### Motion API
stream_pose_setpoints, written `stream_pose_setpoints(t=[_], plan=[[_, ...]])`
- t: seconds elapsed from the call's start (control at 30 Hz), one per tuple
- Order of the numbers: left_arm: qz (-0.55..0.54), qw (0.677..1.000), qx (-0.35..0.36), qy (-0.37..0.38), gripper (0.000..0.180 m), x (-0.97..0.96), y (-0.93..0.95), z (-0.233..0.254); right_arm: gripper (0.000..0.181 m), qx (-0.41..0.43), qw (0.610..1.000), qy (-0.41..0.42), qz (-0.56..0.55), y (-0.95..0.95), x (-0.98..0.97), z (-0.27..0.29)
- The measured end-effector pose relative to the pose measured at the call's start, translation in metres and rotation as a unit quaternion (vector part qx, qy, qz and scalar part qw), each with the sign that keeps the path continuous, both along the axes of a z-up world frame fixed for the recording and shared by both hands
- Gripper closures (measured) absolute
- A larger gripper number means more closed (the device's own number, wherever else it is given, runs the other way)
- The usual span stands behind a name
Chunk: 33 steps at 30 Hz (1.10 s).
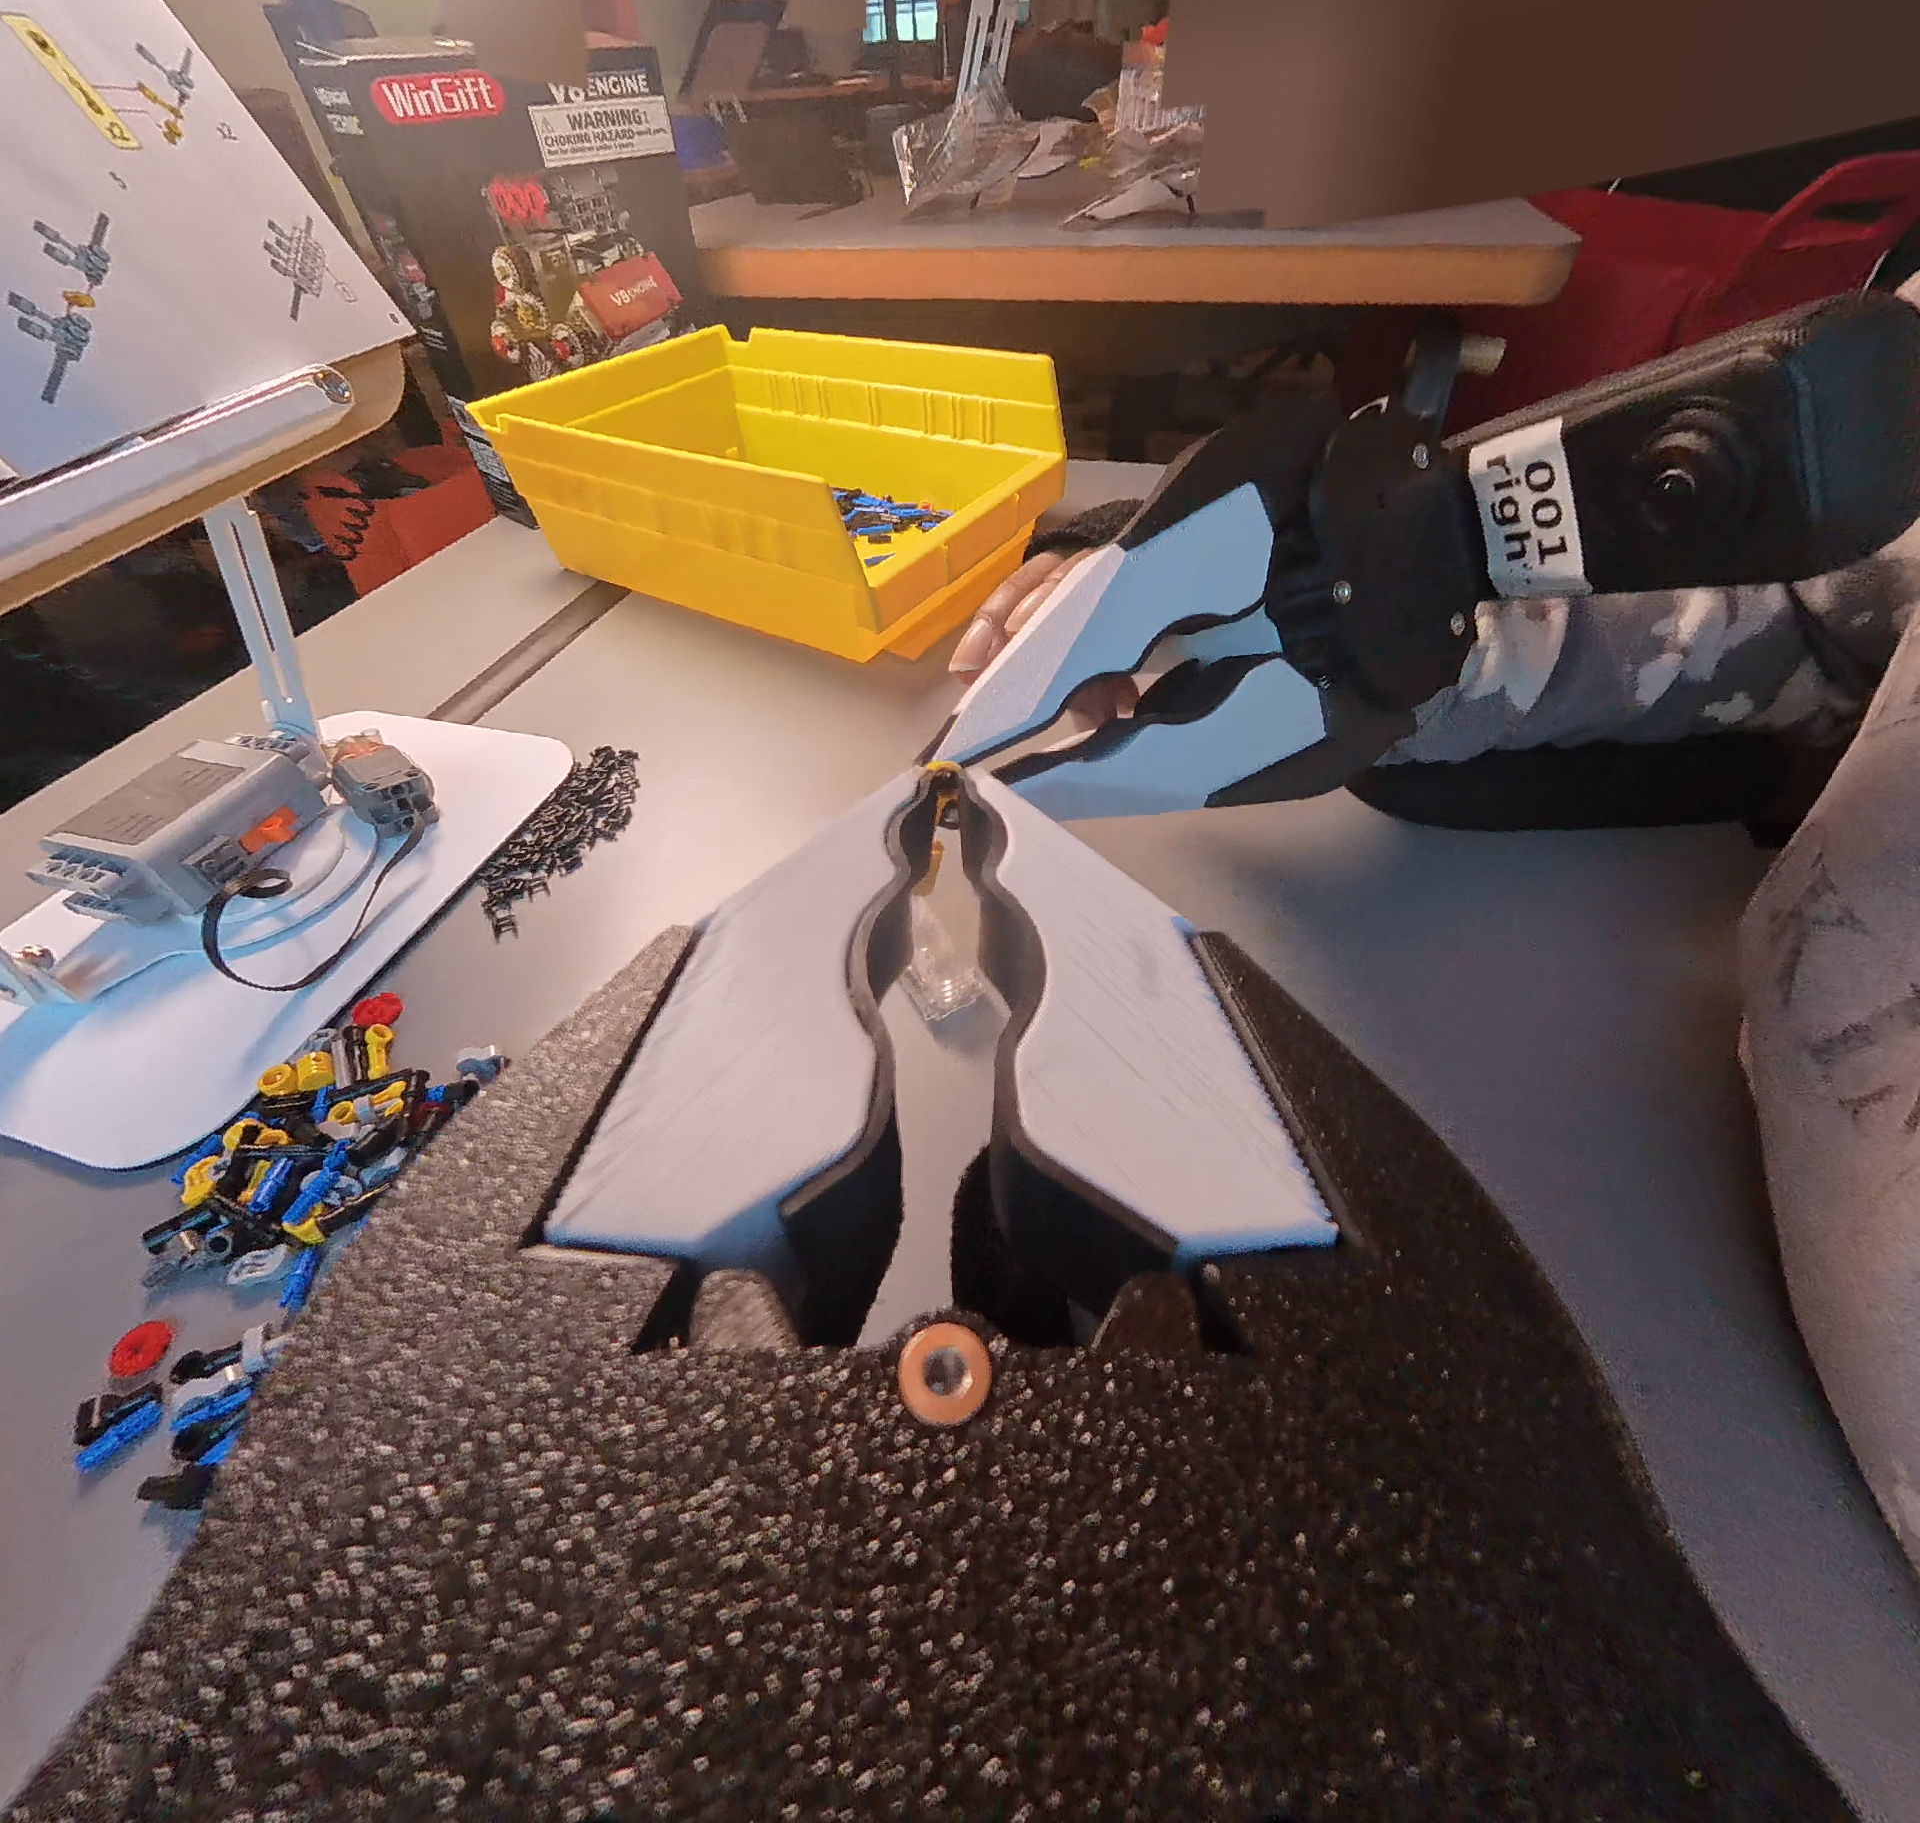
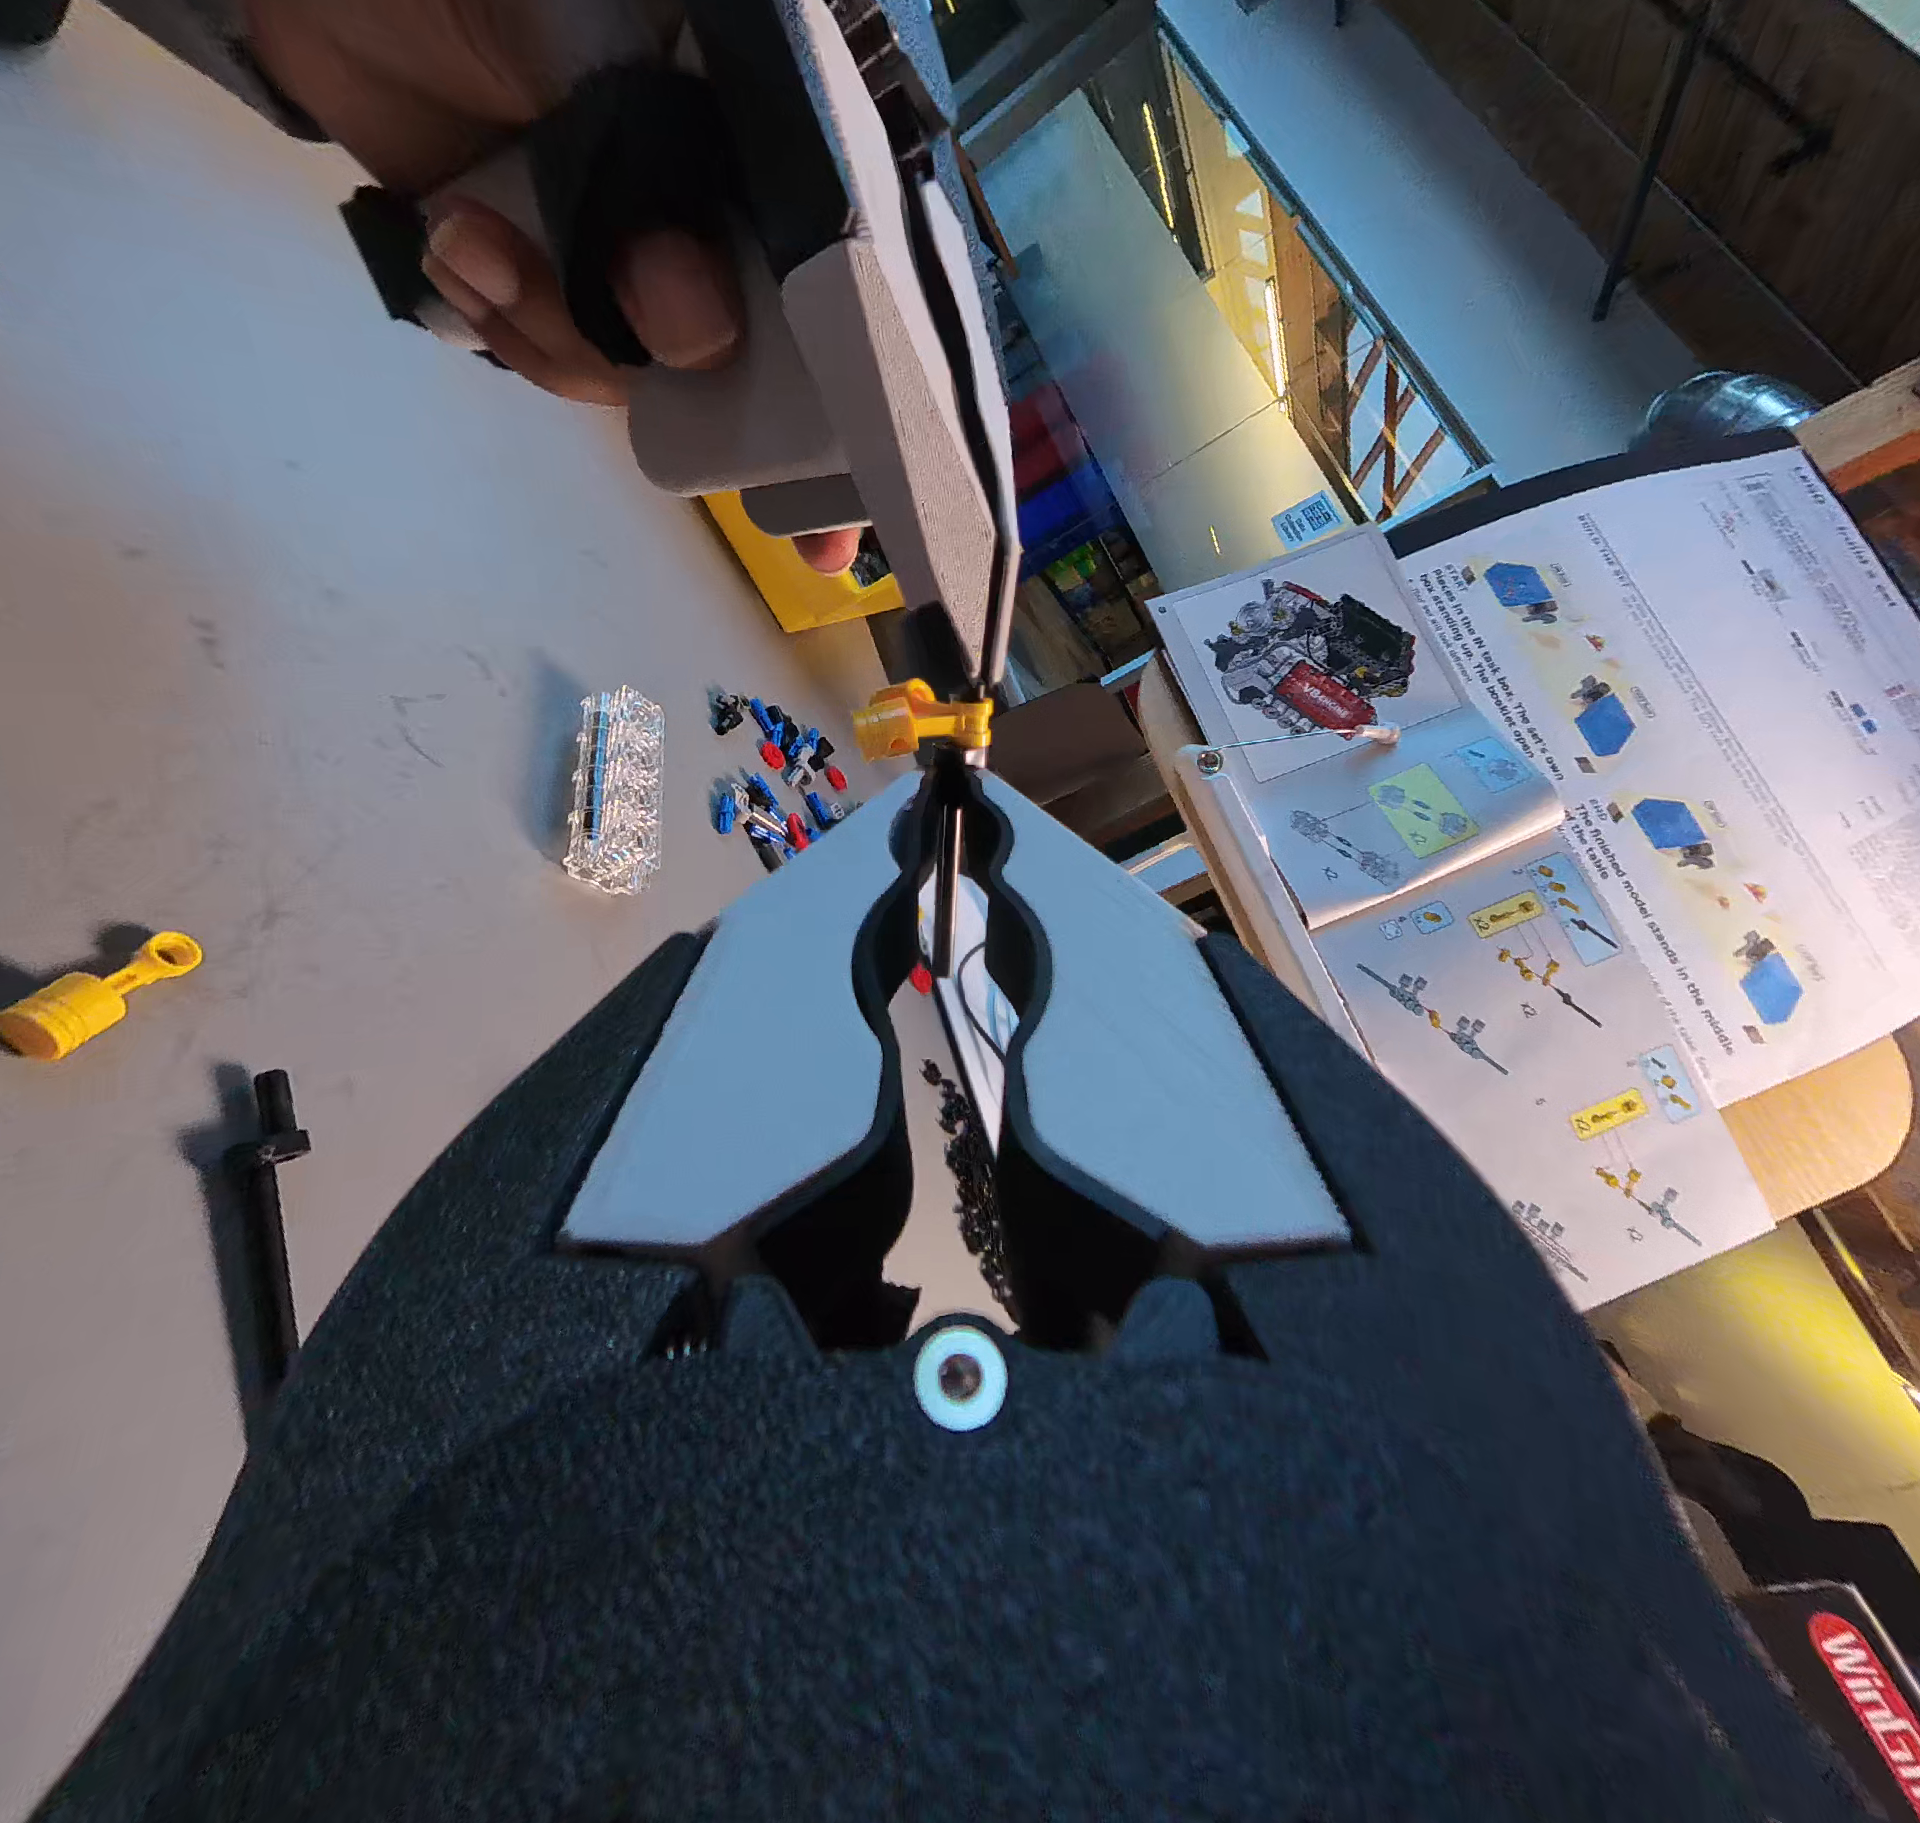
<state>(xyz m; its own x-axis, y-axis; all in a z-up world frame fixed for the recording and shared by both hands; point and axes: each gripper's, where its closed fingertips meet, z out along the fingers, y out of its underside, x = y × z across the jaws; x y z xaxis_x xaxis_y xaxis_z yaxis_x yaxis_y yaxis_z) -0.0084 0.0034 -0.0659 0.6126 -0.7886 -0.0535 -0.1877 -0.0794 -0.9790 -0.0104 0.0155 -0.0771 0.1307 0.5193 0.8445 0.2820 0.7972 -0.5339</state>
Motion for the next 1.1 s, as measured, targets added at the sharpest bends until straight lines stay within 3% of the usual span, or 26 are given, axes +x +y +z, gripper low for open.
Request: stream_pose_setpoints(t=[0.2,0.33,0.7,1.1], plan=[[-0.008,1.000,0.010,0.029,0.178,-0.005,0.000,-0.011,0.179,0.002,1.000,-0.023,0.004,-0.003,-0.002,-0.008],[-0.006,0.998,0.025,0.055,0.177,-0.007,0.001,-0.018,0.178,-0.042,0.999,-0.029,0.018,-0.004,-0.003,-0.014],[-0.031,0.996,-0.009,-0.086,0.173,-0.014,-0.002,0.010,0.177,-0.238,0.967,0.054,0.076,-0.001,0.003,0.005],[-0.009,1.000,-0.004,-0.025,0.177,-0.004,0.000,-0.001,0.178,-0.218,0.973,0.030,0.070,-0.008,-0.005,-0.003]])
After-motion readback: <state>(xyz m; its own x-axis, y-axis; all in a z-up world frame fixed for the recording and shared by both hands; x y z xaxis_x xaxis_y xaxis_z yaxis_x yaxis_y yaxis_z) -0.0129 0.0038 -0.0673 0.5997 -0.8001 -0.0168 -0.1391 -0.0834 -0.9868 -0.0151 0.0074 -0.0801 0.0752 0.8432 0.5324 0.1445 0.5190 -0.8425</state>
